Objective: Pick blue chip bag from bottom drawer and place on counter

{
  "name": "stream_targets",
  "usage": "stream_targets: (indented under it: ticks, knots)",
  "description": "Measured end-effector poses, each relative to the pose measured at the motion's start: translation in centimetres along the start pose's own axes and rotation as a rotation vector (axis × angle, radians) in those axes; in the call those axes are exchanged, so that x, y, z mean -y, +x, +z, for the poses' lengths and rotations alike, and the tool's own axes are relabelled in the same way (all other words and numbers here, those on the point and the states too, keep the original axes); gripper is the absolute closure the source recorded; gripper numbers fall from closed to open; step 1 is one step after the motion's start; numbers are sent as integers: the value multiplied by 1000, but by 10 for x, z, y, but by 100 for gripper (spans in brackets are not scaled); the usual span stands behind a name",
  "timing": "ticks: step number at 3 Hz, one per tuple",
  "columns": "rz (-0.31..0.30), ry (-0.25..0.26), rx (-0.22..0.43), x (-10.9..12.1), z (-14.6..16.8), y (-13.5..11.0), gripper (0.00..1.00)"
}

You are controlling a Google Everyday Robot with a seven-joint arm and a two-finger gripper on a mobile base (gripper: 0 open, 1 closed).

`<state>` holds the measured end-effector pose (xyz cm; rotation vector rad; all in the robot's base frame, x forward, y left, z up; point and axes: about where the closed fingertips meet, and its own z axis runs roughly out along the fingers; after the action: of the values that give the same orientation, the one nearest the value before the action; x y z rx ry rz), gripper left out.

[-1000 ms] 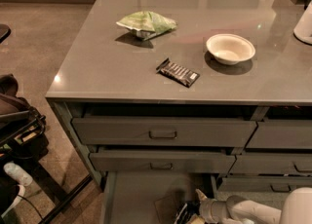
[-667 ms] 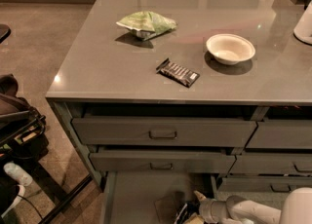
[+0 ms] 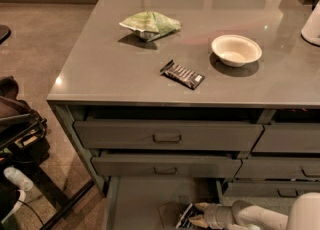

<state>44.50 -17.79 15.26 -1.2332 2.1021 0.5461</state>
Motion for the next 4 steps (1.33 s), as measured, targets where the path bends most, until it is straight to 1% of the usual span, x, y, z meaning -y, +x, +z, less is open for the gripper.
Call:
stream_targets:
  ticks: [1,2,3,4]
  knots:
    - [0,0,0,0,0,0,83]
    - [0,0,0,0,0,0,100]
    - [0,0,0,0,0,0,100]
    - [-17,-41,24,-13,-24,-17,100]
